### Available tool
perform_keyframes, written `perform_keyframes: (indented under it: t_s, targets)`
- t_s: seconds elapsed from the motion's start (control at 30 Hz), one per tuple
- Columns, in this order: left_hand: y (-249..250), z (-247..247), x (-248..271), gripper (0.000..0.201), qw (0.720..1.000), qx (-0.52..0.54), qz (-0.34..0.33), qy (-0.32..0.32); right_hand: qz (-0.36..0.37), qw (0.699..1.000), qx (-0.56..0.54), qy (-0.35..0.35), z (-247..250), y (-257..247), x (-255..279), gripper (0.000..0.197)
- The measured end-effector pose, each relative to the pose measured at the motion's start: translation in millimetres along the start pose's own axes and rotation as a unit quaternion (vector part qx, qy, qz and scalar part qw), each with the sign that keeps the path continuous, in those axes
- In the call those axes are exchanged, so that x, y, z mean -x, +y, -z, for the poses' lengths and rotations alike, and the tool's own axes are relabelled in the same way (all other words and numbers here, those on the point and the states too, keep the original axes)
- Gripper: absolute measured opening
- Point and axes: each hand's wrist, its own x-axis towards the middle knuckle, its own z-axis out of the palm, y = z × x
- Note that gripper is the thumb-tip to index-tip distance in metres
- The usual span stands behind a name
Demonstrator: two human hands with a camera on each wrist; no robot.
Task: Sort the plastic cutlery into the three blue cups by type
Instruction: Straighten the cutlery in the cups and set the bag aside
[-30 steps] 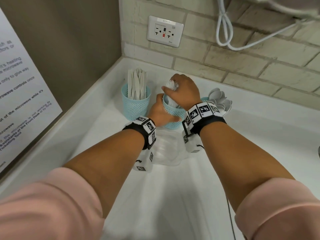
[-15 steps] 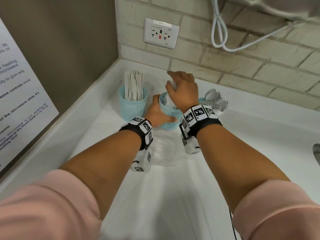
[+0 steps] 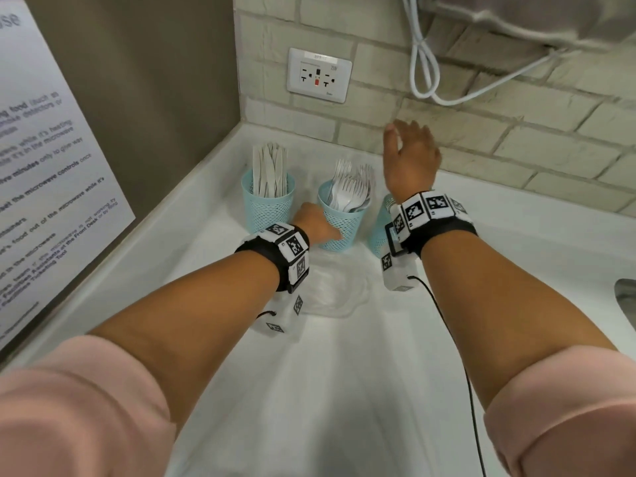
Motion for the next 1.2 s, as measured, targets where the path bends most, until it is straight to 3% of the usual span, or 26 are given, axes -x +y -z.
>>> perform_keyframes:
  t_s: [0.13,0.27,0.33,0.43,0.53,0.63,0.73,0.83,0.93,1.0,1.2]
  targets:
    - [19.0,12.9,23.2,0.053,0.981,-0.187,-0.017,-0.045,-0.076,0.997,-0.015,0.017,11.4,16.4,3.1,0.054]
    - [45.0,11.4,45.0,0.020,0.968,-0.238,-0.047,-0.059,-0.096,0.993,-0.062,0.008,15.1,41.7,18.9,0.068]
    - [56.6,1.1,48.9,0.031,0.968,-0.228,-0.061,-0.084,-0.096,0.991,-0.087,-0.017,15.4,52.8,25.9,0.078]
    - [69.1,-21.9,48.6,0.026,0.976,-0.165,-0.088,-0.115,-0.073,0.987,-0.110,-0.090,14.4,63.0,32.5,0.076]
    - [73.7,-49.3,40.6,0.060,0.980,-0.139,-0.102,-0.098,-0.041,0.990,-0.085,-0.107,12.6,67.3,36.7,0.070]
    - [70.6,-72.7,25.4,0.106,0.993,-0.080,-0.058,-0.069,-0.030,0.991,-0.074,-0.103,12.1,67.8,37.7,0.067]
    - [72.7,-84.4,13.0,0.126,0.997,0.005,-0.039,-0.062,-0.005,0.994,-0.058,-0.094,12.5,68.1,40.5,0.073]
    - [70.7,-90.2,3.6,0.122,0.992,0.113,-0.045,-0.026,0.040,0.995,-0.042,-0.077,12.5,71.8,46.7,0.082]
    - [64.7,-97.0,-3.4,0.097,0.978,0.196,-0.069,0.017,0.092,0.993,-0.016,-0.079,12.9,79.0,49.0,0.081]
    - [64.6,-99.7,-5.6,0.084,0.979,0.185,-0.082,0.033,0.102,0.991,0.012,-0.091,13.3,83.0,46.1,0.081]
    - [57.6,-102.1,-19.4,0.102,0.982,0.172,-0.077,0.019,-0.018,0.987,-0.003,-0.158,3.5,70.9,14.7,0.071]
